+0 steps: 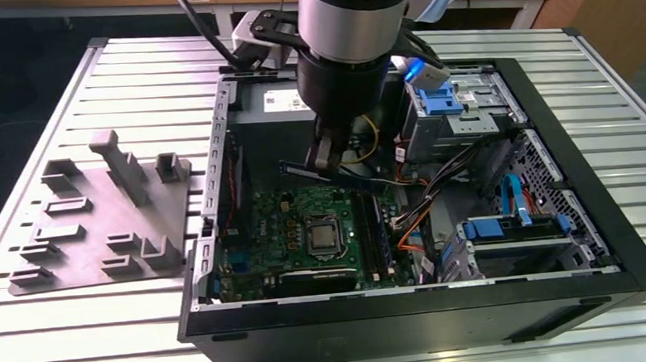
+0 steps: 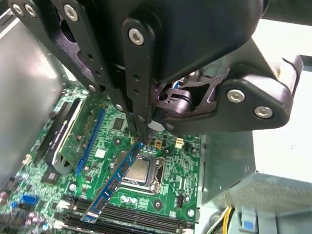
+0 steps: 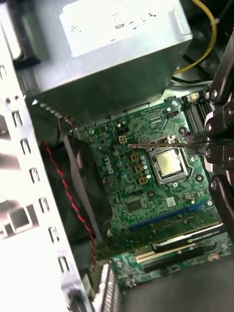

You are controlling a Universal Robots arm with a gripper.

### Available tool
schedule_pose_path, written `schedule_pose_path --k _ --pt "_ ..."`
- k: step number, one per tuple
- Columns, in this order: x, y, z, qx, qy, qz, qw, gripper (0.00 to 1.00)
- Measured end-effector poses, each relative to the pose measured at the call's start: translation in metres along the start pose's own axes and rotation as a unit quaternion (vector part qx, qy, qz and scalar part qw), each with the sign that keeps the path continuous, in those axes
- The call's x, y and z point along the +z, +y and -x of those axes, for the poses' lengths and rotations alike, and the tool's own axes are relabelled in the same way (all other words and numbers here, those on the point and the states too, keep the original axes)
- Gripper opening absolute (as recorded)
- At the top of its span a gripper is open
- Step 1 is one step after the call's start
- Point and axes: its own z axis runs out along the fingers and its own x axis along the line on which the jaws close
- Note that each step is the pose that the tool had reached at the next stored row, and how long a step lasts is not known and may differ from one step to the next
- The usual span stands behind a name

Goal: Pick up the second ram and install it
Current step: 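Insert the second ram into the second slot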

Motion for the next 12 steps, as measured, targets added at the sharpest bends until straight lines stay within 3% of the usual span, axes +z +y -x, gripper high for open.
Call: schedule_pose_path --k 5,8,12 --pt "0.001 -0.0001 0.0 0.045 -0.0027 -0.0014 0.999 0.11" --pt "0.0016 -0.0001 0.0 0.073 -0.0043 -0.0023 0.9973 0.11" --pt "0.0024 -0.0002 -0.0001 0.109 -0.0063 -0.0034 0.9941 0.11"
